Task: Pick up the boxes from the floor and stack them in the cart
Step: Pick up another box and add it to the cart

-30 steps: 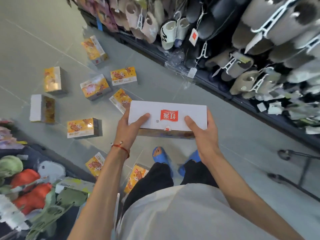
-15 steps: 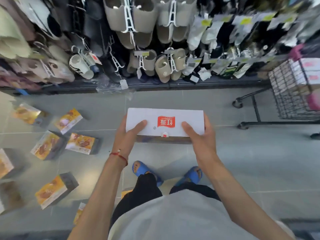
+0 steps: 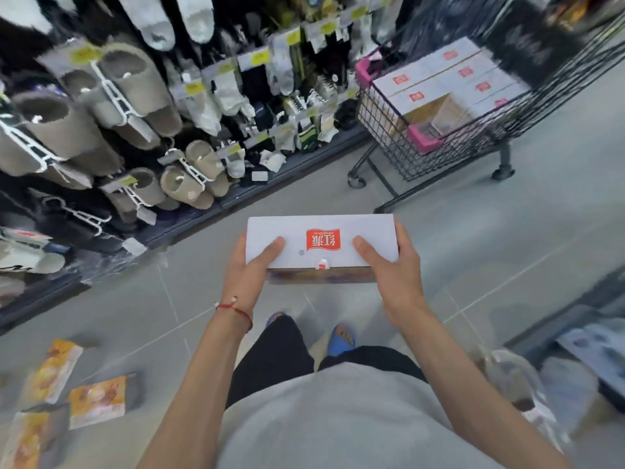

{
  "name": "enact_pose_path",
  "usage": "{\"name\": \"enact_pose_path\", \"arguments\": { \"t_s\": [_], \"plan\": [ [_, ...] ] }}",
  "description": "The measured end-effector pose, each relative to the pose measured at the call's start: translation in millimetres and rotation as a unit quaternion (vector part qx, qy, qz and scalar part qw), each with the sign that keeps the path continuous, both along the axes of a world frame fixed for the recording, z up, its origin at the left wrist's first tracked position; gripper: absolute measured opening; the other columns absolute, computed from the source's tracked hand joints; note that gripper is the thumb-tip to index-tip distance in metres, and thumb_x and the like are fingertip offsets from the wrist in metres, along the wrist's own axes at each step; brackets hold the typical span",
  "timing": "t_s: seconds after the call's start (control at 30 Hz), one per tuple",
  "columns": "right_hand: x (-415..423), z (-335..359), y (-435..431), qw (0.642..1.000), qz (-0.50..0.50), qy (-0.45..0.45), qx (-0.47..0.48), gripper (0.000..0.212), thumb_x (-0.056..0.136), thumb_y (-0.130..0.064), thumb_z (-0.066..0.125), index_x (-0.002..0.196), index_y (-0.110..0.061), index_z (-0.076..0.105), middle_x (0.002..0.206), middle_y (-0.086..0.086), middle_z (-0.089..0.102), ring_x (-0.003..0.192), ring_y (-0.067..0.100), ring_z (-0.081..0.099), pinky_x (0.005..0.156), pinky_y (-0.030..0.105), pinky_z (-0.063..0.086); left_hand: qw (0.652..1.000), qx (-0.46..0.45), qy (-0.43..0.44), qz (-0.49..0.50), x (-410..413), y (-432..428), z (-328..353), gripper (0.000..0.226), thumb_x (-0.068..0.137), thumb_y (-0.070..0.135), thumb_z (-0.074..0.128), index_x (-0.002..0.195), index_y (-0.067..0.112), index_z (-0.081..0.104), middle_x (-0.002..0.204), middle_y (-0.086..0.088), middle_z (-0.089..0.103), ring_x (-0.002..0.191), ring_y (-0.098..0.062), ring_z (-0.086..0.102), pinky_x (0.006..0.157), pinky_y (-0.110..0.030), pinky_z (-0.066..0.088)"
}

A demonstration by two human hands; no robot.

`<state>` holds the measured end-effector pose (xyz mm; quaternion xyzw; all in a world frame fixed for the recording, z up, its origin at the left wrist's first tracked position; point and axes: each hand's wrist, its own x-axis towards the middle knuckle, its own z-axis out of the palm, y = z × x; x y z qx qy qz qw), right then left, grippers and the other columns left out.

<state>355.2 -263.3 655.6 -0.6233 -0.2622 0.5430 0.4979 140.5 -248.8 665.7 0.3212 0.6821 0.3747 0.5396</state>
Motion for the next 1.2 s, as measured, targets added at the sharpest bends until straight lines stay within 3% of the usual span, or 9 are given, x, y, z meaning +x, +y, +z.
{"name": "enact_pose_path", "arguments": {
  "t_s": [0.17, 0.33, 0.4, 0.57, 0.73, 0.9, 0.97, 1.03, 1.2],
  "plan": [
    [57.9, -3.3, 19.1, 0.997, -0.082, -0.007, -0.006, 0.048, 0.090, -0.019, 0.081, 0.132, -0.032, 0.060, 0.113, -0.014, 0.074, 0.097, -0.001, 0.071, 0.069, 0.012, 0.054, 0.996, 0.006, -0.001, -0.092, 63.0, 56.5, -2.6, 0.038, 0.089, 0.037, 0.072, 0.125, 0.030, 0.063, 0.114, 0.011, 0.073, 0.102, -0.006, 0.066, 0.078, -0.023, 0.046],
    [109.2, -5.8, 64.8, 0.993, -0.118, -0.011, 0.001, 0.039, 0.089, -0.013, 0.080, 0.123, -0.027, 0.065, 0.111, -0.009, 0.076, 0.100, 0.005, 0.072, 0.072, 0.014, 0.054, 0.992, 0.020, 0.005, -0.126, 119.6, 121.0, -8.6, 0.018, 0.096, 0.035, 0.064, 0.114, 0.035, 0.064, 0.109, 0.019, 0.070, 0.098, 0.005, 0.064, 0.080, -0.018, 0.045],
    [127.1, -5.3, 91.3, 0.991, -0.130, -0.013, 0.000, 0.043, 0.089, -0.013, 0.080, 0.128, -0.021, 0.064, 0.117, -0.003, 0.075, 0.105, 0.012, 0.072, 0.074, 0.016, 0.055, 0.991, 0.026, 0.002, -0.129, 140.0, 151.9, -12.8, 0.022, 0.095, 0.037, 0.064, 0.117, 0.034, 0.064, 0.112, 0.020, 0.069, 0.100, 0.005, 0.063, 0.081, -0.018, 0.045],
    [170.6, -4.6, 167.0, 0.987, -0.156, -0.016, -0.016, 0.044, 0.091, -0.004, 0.076, 0.131, -0.012, 0.061, 0.113, 0.001, 0.075, 0.085, 0.001, 0.073, 0.062, 0.015, 0.056, 0.990, 0.025, 0.008, -0.138, 188.6, 236.1, -20.2, 0.033, 0.096, 0.037, 0.063, 0.128, 0.026, 0.062, 0.115, 0.015, 0.068, 0.091, 0.014, 0.061, 0.070, -0.006, 0.044],
    [211.3, -7.2, 240.4, 0.985, -0.155, -0.068, -0.037, 0.040, 0.090, -0.020, 0.080, 0.126, -0.024, 0.064, 0.113, -0.006, 0.075, 0.105, 0.014, 0.072, 0.087, 0.031, 0.058, 0.989, 0.020, 0.018, -0.149, 232.0, 309.6, -22.9, 0.028, 0.098, 0.034, 0.060, 0.125, 0.027, 0.061, 0.106, 0.020, 0.064, 0.081, 0.023, 0.056, 0.064, 0.003, 0.039],
    [245.1, -5.1, 299.1, 0.986, -0.152, -0.066, -0.036, 0.057, 0.090, -0.027, 0.081, 0.141, -0.026, 0.056, 0.127, -0.007, 0.071, 0.118, 0.016, 0.068, 0.101, 0.039, 0.057, 0.989, 0.018, -0.010, -0.145, 266.0, 368.4, -20.6, 0.036, 0.097, 0.033, 0.063, 0.132, 0.028, 0.061, 0.119, 0.017, 0.068, 0.098, 0.015, 0.062, 0.076, -0.003, 0.044],
    [258.2, -3.1, 319.1, 0.984, -0.162, -0.062, -0.031, 0.056, 0.090, -0.023, 0.081, 0.141, -0.026, 0.057, 0.126, -0.007, 0.072, 0.116, 0.016, 0.069, 0.097, 0.034, 0.059, 0.990, 0.019, -0.018, -0.141, 278.2, 386.7, -20.5, 0.039, 0.096, 0.035, 0.064, 0.134, 0.029, 0.060, 0.124, 0.014, 0.068, 0.109, 0.005, 0.063, 0.084, -0.011, 0.045],
    [272.5, -2.8, 339.6, 0.984, -0.169, -0.057, -0.032, 0.056, 0.090, -0.018, 0.080, 0.141, -0.026, 0.057, 0.123, -0.006, 0.073, 0.111, 0.014, 0.071, 0.088, 0.028, 0.060, 0.991, 0.015, -0.018, -0.131, 291.6, 403.9, -20.6, 0.042, 0.095, 0.038, 0.064, 0.136, 0.031, 0.058, 0.125, 0.015, 0.068, 0.108, 0.006, 0.062, 0.085, -0.013, 0.044],
    [311.1, -12.7, 392.8, 0.984, -0.161, -0.037, -0.059, 0.070, 0.090, -0.015, 0.080, 0.151, -0.028, 0.048, 0.130, -0.009, 0.067, 0.102, 0.003, 0.070, 0.072, 0.018, 0.059, 0.996, 0.014, -0.010, -0.084, 330.9, 435.9, -27.3, 0.040, 0.097, 0.032, 0.063, 0.137, 0.029, 0.058, 0.121, 0.016, 0.066, 0.092, 0.018, 0.061, 0.070, -0.001, 0.045]
  ]
}}
